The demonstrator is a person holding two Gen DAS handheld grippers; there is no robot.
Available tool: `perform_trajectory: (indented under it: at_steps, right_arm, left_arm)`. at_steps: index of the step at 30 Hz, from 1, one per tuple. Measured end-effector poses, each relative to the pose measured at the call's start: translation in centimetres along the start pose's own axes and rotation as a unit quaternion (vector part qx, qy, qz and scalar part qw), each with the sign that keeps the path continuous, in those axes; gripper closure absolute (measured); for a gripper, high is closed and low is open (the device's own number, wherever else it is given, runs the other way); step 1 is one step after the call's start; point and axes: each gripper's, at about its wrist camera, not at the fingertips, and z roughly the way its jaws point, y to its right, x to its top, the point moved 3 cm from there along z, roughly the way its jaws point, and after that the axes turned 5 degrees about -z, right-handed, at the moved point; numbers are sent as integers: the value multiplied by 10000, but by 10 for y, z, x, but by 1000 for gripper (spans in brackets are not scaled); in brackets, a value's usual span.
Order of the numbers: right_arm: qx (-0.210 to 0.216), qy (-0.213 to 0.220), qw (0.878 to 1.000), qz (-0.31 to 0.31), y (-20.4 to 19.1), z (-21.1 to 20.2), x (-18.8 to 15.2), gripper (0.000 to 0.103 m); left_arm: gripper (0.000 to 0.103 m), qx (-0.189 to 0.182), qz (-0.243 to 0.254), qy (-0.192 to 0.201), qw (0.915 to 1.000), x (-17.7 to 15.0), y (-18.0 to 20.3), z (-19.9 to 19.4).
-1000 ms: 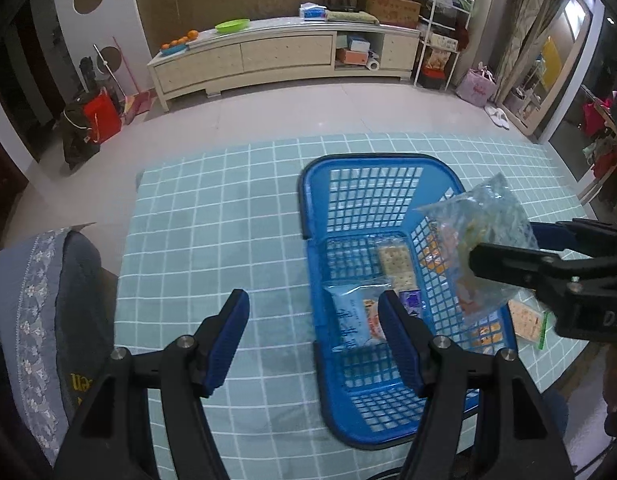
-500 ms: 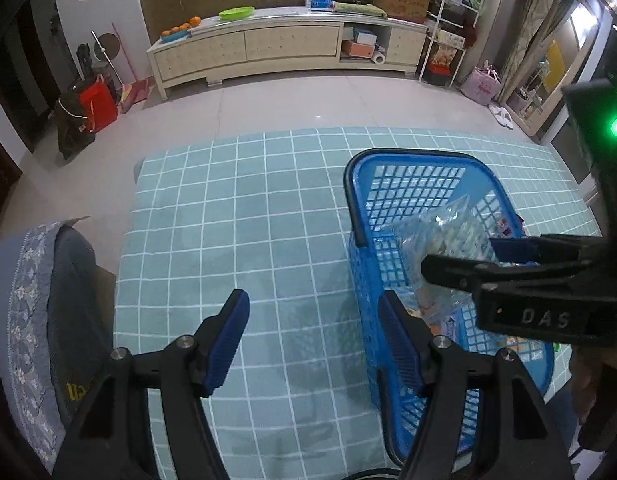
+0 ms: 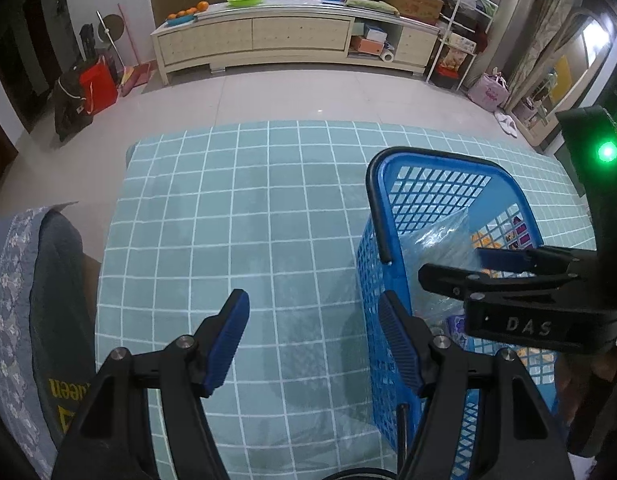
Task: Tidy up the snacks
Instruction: 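Lower the clear striped bag into the basket and open the right tool, then withdraw both open tools from the basket back over the table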
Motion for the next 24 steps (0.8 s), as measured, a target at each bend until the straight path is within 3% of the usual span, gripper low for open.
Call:
perform_trajectory:
  at_steps: [3, 14, 24]
  right_arm:
    - [17, 134, 9999, -95, -1, -12, -2, 20]
    - [-51, 440, 9989, -133, 7, -74, -29, 20]
    - [-256, 716, 9971, 46, 39, -134, -80, 20]
  left_arm:
    - [38, 64, 39, 38, 10000, -3, 2, -8]
    - [38, -28, 49, 348, 9994, -18, 29, -61]
    - [38, -233, 413, 561, 9973, -40, 92, -102]
